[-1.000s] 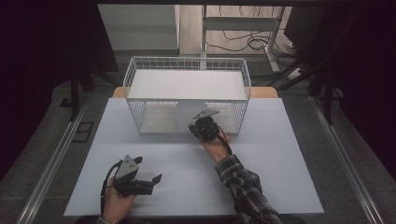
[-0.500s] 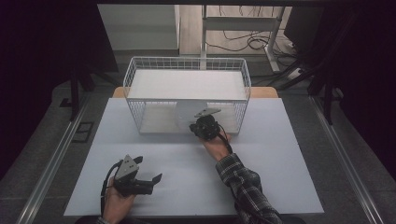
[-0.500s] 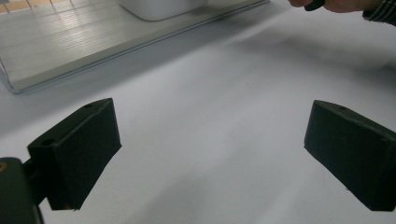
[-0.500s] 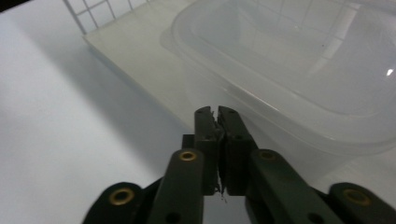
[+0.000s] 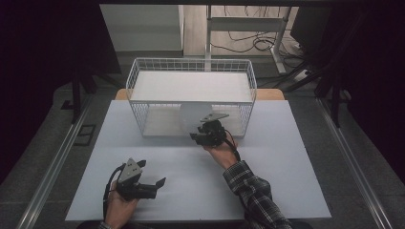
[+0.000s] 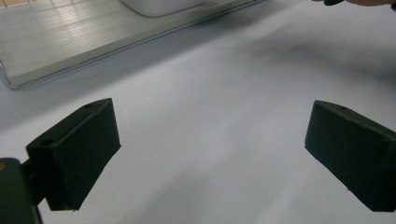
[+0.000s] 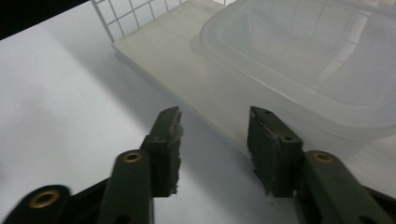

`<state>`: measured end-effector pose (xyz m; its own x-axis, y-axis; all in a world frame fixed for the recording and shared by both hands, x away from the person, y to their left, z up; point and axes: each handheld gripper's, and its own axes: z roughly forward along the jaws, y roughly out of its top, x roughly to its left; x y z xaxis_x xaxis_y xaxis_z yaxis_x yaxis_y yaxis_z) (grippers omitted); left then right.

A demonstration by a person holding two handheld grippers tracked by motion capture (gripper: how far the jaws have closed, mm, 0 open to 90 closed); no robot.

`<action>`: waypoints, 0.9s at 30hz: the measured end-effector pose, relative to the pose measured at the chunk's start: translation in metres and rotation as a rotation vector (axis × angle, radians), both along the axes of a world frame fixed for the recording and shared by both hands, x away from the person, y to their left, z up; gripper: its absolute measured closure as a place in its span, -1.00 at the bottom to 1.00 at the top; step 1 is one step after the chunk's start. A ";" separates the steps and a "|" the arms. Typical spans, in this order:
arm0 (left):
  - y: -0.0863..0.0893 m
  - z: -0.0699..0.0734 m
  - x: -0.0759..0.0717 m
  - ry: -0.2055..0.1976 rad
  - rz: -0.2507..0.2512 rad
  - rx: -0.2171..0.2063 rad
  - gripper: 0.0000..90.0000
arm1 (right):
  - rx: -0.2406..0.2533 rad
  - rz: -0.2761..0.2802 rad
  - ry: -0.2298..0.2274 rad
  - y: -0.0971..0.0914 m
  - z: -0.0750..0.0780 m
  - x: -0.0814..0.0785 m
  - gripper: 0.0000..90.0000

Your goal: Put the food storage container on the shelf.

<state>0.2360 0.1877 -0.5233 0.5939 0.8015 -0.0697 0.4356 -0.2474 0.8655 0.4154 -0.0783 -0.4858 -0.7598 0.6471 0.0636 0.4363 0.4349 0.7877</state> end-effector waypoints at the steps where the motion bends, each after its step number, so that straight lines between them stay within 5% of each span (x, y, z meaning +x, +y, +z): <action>1: 0.000 0.000 0.000 0.001 0.000 0.002 -0.94 | 0.001 0.003 0.002 0.000 0.000 -0.001 0.11; 15: 0.000 -0.001 0.002 0.019 -0.007 0.002 -0.94 | -0.003 0.047 -0.027 -0.014 0.008 -0.030 -0.50; 27: 0.001 -0.001 0.003 0.039 -0.018 -0.010 -0.94 | -0.012 0.050 -0.030 -0.024 0.012 -0.045 -0.81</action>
